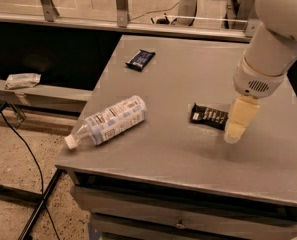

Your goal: Move rxbar chocolate near rxbar blueberry

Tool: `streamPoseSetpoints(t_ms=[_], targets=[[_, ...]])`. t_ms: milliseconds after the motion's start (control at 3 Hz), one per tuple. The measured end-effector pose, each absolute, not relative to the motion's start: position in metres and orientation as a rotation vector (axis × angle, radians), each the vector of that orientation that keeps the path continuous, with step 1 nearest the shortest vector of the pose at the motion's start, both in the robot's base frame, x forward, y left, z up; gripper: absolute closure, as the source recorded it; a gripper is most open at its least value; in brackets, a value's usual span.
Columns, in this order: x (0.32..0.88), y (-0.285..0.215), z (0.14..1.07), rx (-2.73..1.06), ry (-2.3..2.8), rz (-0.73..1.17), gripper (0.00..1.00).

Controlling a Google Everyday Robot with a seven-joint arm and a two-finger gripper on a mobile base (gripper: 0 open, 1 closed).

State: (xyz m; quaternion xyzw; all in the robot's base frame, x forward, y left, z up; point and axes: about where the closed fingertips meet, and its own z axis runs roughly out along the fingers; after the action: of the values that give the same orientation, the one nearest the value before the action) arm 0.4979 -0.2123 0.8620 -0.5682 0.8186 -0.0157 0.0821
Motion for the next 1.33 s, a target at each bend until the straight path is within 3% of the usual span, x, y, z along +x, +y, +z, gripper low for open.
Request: streamPoseSetpoints(t_ms=[333, 667, 1000, 1333], targets=[[0.503, -0.217, 0.843, -1.659, 2.479, -0.024, 0.0], [0.506, -0.217, 0.829, -1.649, 2.498, -0.008, 0.13], [0.507, -0.212, 0.816, -1.659, 2.509, 0.015, 0.44], [0.507, -0.212, 0.824, -1.659, 2.509, 0.015, 0.68]])
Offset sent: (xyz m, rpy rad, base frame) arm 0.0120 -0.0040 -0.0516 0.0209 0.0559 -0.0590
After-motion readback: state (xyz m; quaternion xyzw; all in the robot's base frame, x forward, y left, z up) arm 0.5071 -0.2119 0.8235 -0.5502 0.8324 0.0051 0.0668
